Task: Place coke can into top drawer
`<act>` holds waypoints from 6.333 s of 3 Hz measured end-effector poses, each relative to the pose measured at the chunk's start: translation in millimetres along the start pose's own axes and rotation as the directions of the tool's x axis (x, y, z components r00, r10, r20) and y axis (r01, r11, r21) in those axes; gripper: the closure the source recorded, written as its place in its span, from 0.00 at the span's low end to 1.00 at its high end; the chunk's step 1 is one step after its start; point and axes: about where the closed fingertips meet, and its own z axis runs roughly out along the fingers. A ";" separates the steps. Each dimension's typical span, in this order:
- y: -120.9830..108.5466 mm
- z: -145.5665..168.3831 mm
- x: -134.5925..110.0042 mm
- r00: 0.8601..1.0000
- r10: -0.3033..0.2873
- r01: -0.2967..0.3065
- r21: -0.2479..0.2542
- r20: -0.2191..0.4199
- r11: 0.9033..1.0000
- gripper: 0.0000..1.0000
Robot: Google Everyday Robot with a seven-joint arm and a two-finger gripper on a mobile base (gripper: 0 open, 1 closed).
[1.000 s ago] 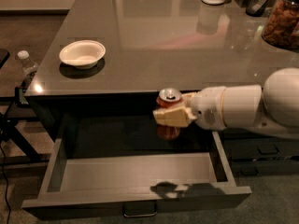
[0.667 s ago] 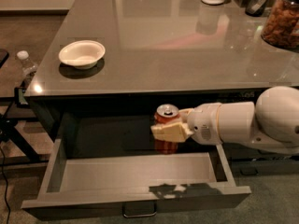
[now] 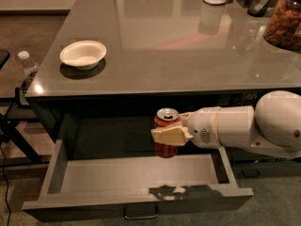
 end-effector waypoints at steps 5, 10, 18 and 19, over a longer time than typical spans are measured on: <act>-48.4 77.9 70.6 1.000 0.012 -0.014 0.128 0.011 0.992 1.00; -43.0 154.6 87.2 0.996 -0.016 0.010 0.067 0.086 0.998 1.00; -39.1 161.3 84.1 0.993 -0.036 0.029 0.061 0.111 0.998 0.00; -39.1 161.3 84.1 0.993 -0.036 0.029 0.061 0.111 0.998 0.00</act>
Offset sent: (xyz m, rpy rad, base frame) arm 0.0159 0.0036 -0.0933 -0.0525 -0.0234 -0.1783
